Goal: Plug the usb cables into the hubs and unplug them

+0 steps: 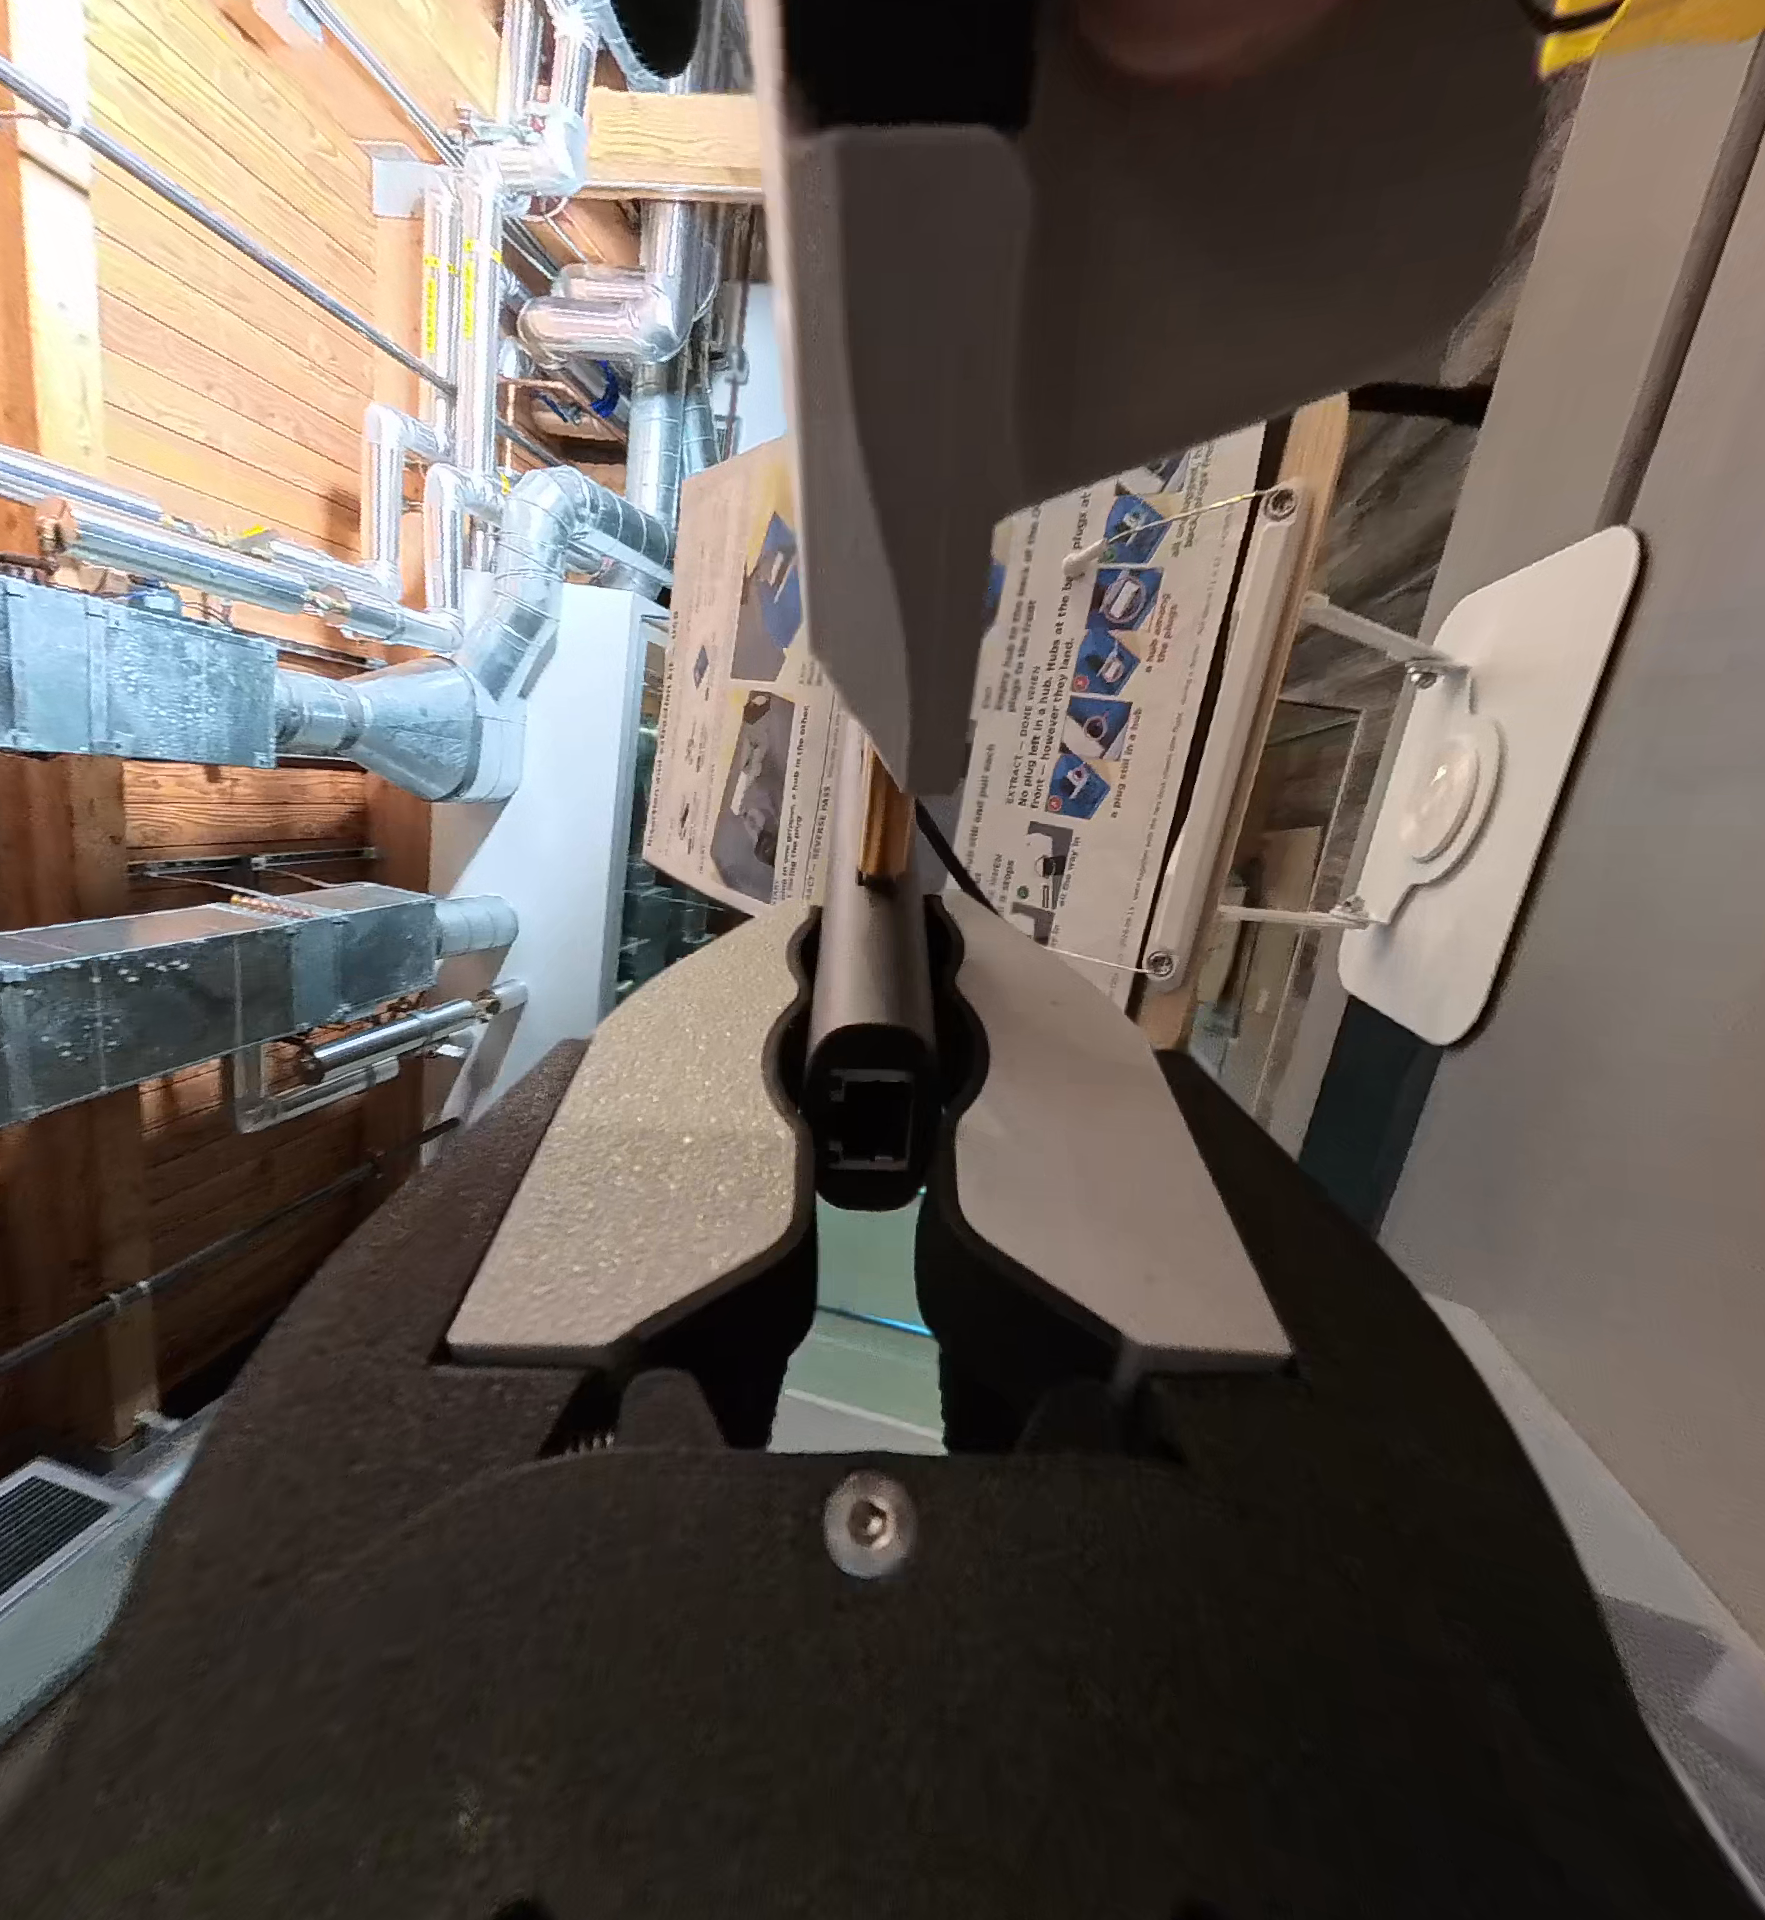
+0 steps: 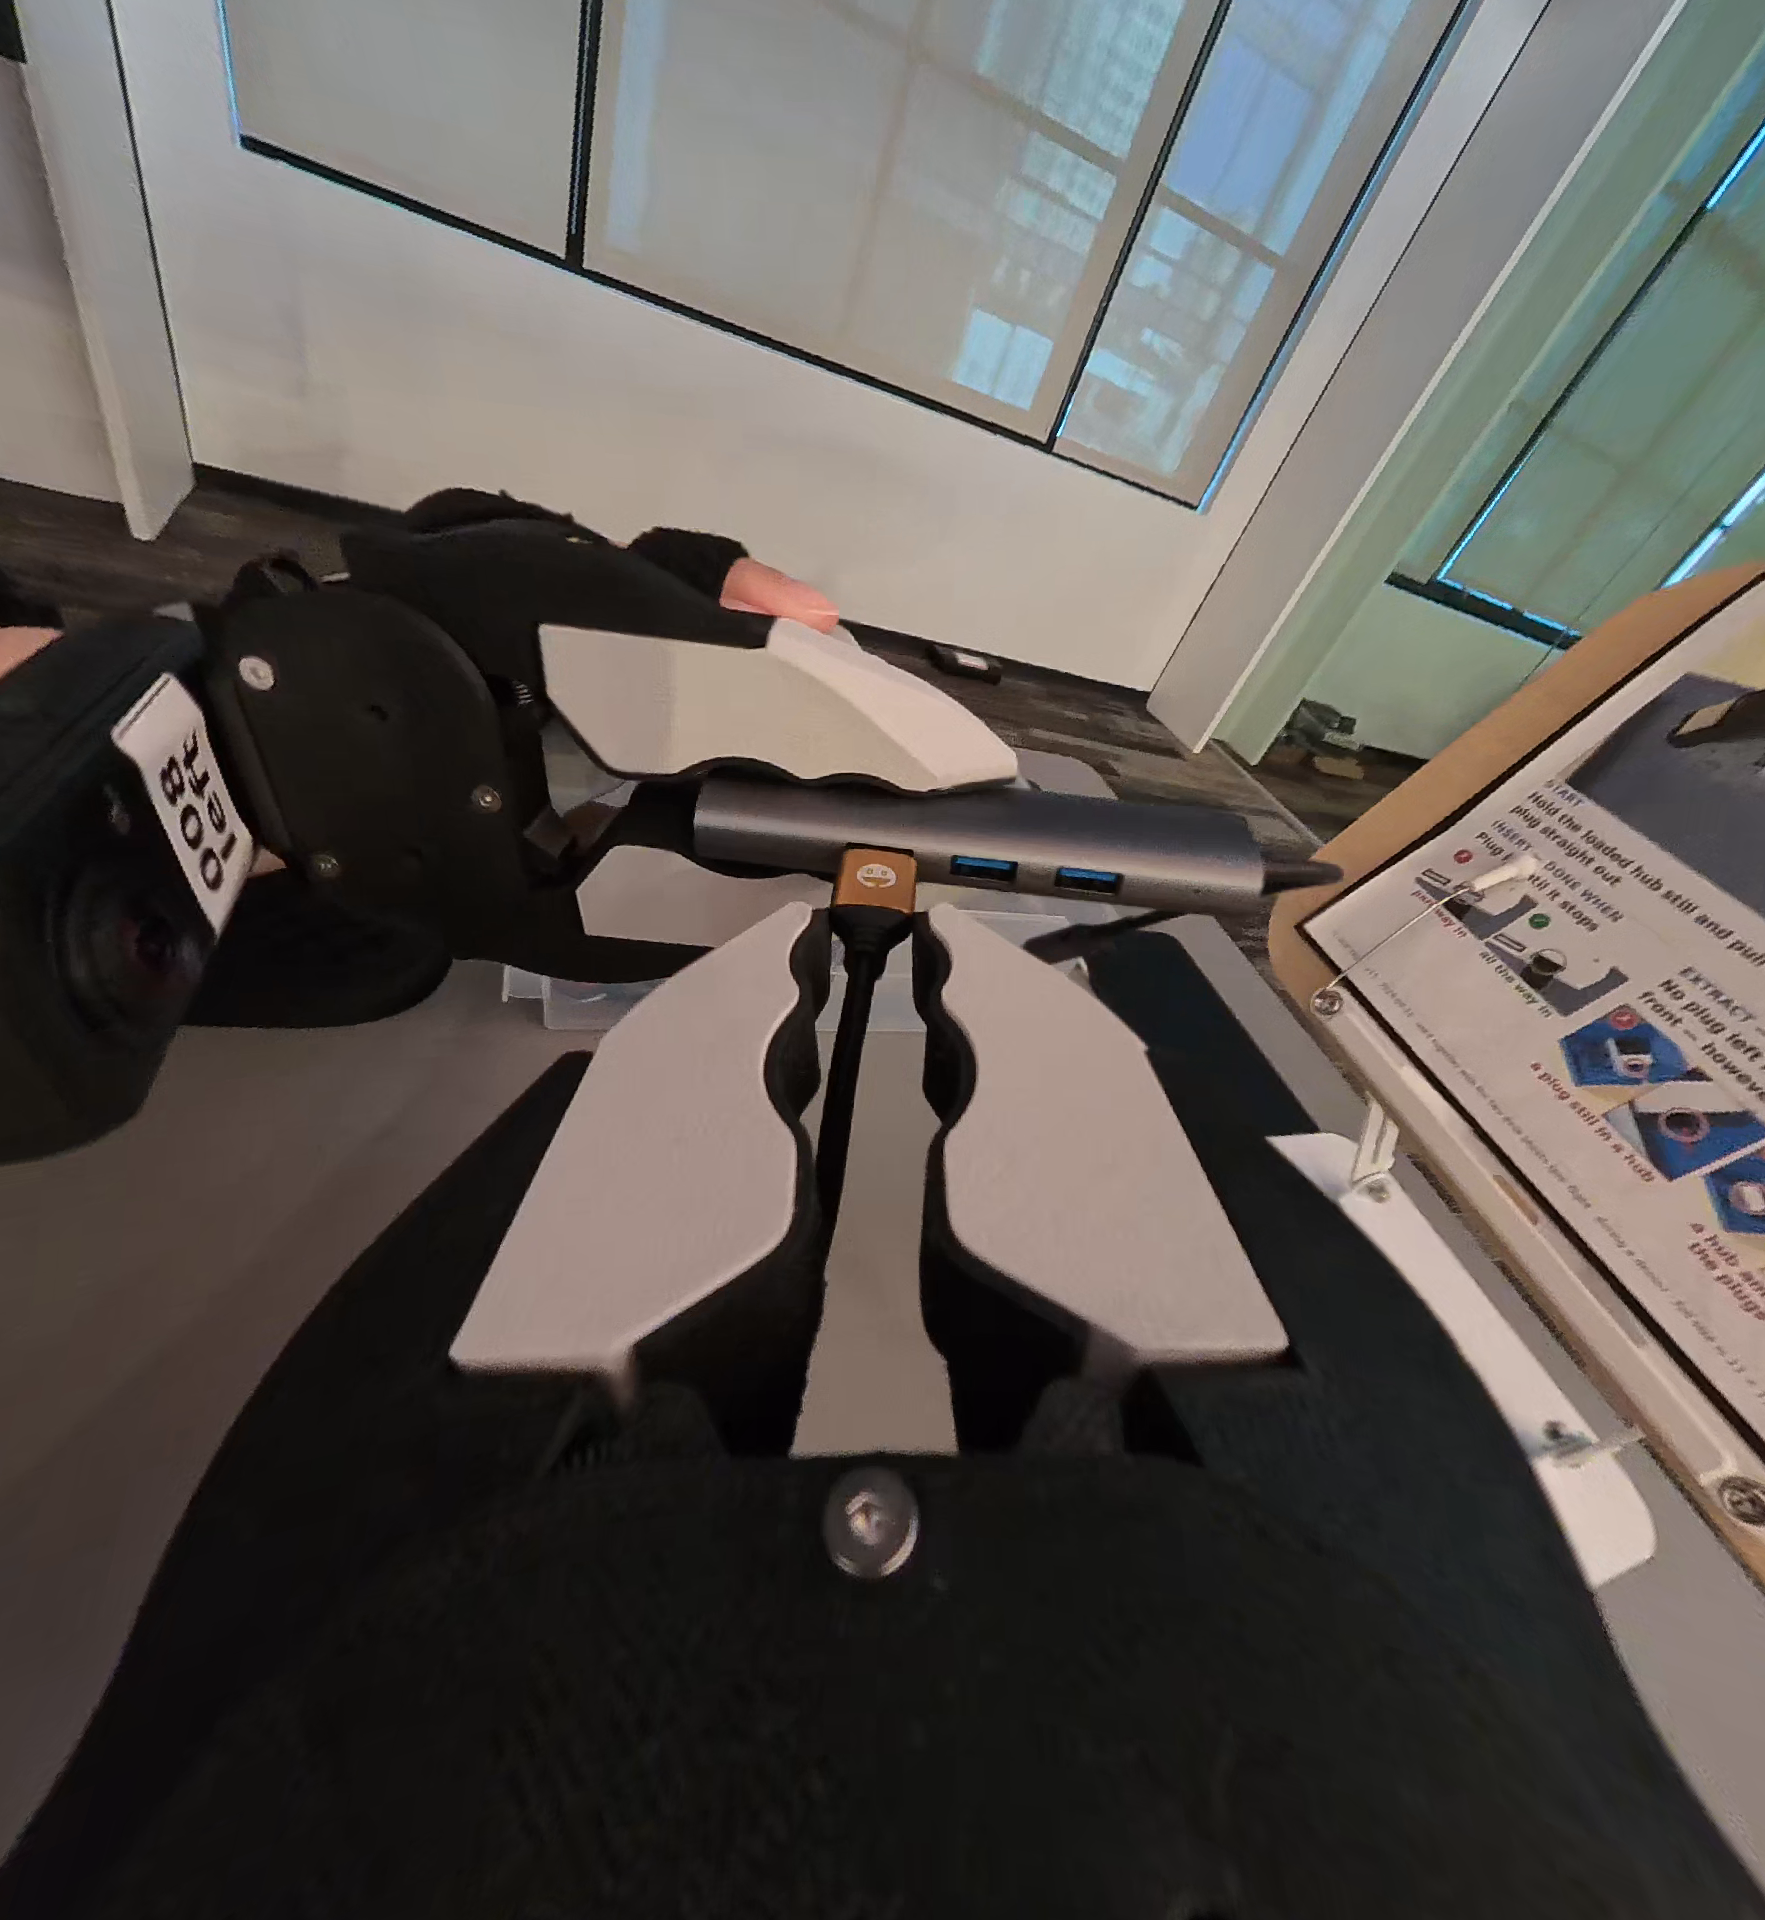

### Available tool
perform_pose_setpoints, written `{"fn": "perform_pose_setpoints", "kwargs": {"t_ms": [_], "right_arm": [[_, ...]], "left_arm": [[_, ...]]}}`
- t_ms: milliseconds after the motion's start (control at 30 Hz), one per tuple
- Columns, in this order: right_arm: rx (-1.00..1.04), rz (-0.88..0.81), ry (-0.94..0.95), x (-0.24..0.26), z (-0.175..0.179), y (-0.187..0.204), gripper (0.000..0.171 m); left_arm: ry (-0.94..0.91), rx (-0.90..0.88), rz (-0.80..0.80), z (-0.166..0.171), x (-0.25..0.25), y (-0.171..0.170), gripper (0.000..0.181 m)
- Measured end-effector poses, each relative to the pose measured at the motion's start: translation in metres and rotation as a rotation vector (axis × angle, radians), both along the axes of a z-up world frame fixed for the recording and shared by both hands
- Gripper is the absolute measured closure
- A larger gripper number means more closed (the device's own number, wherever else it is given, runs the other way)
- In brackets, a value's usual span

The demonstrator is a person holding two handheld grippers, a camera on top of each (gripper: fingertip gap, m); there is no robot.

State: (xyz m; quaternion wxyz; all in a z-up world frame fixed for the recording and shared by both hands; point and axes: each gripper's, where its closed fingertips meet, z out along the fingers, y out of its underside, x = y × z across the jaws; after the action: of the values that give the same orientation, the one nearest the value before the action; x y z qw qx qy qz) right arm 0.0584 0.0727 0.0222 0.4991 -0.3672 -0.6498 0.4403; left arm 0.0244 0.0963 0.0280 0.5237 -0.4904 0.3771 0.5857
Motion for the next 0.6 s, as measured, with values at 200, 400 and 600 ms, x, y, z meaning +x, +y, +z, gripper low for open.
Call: {"fn": "perform_pose_setpoints", "kwargs": {"t_ms": [200, 400, 600], "right_arm": [[-0.024, 0.004, 0.028, -0.0011, 0.0015, 0.0005, 0.155], [-0.023, 0.005, 0.036, -0.0012, 0.001, 0.0003, 0.156], [0.008, 0.006, 0.056, 0.0, 0.0033, -0.0016, 0.156]], "left_arm": [[-0.003, 0.022, 0.027, 0.0027, -0.0019, -0.0012, 0.164], [0.017, 0.011, 0.036, 0.0027, -0.0024, -0.0017, 0.164], [0.018, 0.045, 0.016, 0.0052, -0.0001, -0.0024, 0.158]]}}
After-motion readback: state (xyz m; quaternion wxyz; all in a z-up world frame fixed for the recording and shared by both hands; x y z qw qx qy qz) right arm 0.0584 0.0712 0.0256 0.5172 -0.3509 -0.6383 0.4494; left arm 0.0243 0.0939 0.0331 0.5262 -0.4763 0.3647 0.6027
